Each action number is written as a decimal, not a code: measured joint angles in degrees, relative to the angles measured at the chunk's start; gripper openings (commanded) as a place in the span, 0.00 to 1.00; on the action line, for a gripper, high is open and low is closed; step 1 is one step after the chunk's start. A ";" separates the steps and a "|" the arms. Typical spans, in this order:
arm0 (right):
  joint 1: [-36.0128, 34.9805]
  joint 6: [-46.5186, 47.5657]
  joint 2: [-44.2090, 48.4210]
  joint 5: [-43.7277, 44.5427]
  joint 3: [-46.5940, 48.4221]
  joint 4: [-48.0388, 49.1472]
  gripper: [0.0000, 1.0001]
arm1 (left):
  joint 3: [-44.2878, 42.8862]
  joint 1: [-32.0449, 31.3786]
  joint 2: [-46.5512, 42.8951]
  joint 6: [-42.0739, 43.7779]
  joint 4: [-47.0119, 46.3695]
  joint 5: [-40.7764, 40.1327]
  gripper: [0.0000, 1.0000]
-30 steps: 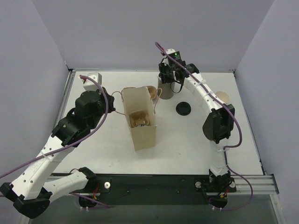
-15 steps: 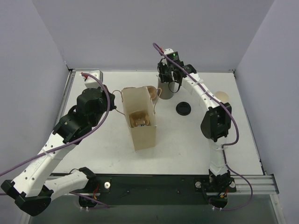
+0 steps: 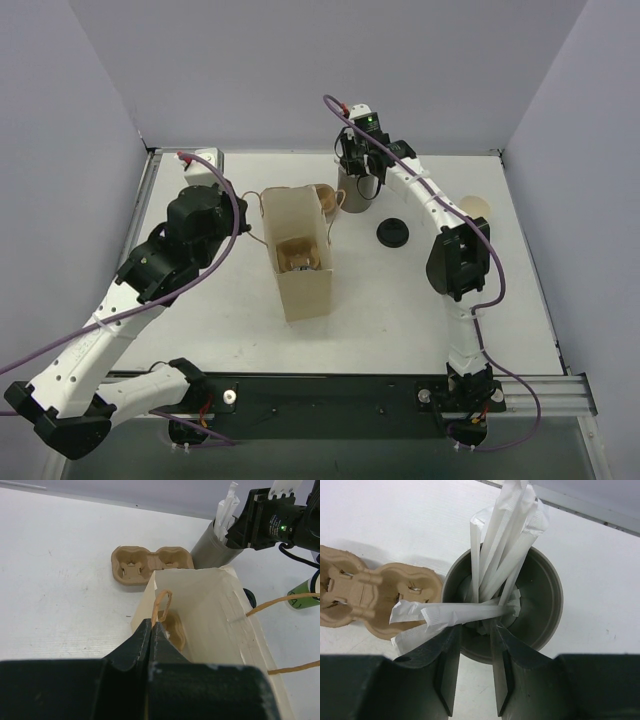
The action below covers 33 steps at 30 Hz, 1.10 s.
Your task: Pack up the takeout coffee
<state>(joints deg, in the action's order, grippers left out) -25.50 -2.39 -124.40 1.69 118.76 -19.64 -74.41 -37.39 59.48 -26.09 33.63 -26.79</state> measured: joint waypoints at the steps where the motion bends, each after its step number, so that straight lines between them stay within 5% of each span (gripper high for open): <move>1: 0.00 0.11 0.00 0.09 0.11 0.17 0.25 | 0.00 0.00 0.07 0.07 0.02 0.02 0.00; 13: 0.00 0.35 -3.50 0.24 3.58 3.06 0.26 | -0.66 0.07 0.94 1.07 0.00 0.04 0.00; 19: -0.11 0.42 -4.98 1.84 3.65 3.13 0.01 | -0.68 0.26 1.18 1.20 0.02 0.07 0.00; 33: -1.25 2.60 -1.42 10.01 4.35 3.19 0.00 | -0.66 0.39 1.18 1.33 -0.50 0.50 0.00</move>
<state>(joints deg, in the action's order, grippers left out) -26.74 0.21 -125.82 11.70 123.11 -16.45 -75.07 -36.99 60.66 -24.75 33.12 -26.28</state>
